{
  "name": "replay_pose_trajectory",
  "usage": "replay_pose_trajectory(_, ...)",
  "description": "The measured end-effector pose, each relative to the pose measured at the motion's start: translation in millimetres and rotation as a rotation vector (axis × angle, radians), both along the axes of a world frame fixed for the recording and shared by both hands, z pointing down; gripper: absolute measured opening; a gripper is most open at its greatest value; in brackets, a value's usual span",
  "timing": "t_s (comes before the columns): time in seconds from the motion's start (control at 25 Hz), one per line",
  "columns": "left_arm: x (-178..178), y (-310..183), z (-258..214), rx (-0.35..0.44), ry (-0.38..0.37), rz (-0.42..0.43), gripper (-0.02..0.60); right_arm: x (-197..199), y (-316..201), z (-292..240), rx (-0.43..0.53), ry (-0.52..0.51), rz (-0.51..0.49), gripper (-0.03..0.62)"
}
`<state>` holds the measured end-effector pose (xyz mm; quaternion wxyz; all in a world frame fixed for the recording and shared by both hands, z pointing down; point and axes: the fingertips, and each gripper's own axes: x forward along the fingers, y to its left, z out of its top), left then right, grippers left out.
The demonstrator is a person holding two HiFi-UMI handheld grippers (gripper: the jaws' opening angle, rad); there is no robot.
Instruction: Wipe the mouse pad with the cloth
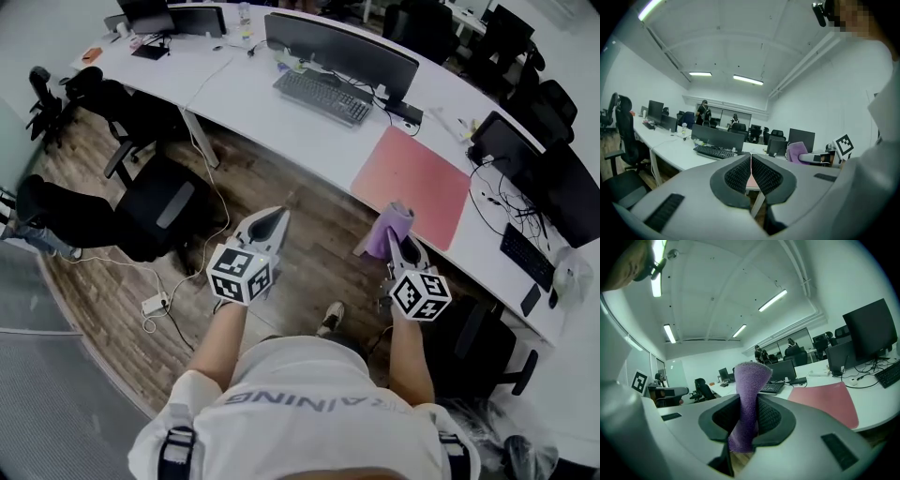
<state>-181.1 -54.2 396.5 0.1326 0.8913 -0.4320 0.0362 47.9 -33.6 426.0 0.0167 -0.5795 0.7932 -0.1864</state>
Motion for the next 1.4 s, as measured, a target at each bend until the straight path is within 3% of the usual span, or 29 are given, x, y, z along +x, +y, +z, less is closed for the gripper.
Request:
replay_pose_trajectory(0.4, 139.4, -77.4, -3.3, 0.022, -0.054, 0.064, 0.034, 138.3, -67.3, 11.9, -0.011, -0.045, 0.065, 0.098)
replay_pose_trajectory(0.76, 227.9, -133.9, 8.6, 0.005, -0.079, 0.160, 0.035, 225.7, -90.1, 33.0, -0.052, -0.069, 0.182, 0.098)
replay_pose_trajectory(1.08, 258.4, -198.2, 28.4, -0.027, -0.045, 0.241, 0.035, 254.6, -135.4, 40.6, -0.084, -0.029, 0.260, 0.098)
replay_pose_trajectory(1.4, 239.4, -306.4, 58.4, -0.085, -0.013, 0.258, 0.035, 226.0, -242.3, 53.1, -0.145, 0.025, 0.261, 0.098)
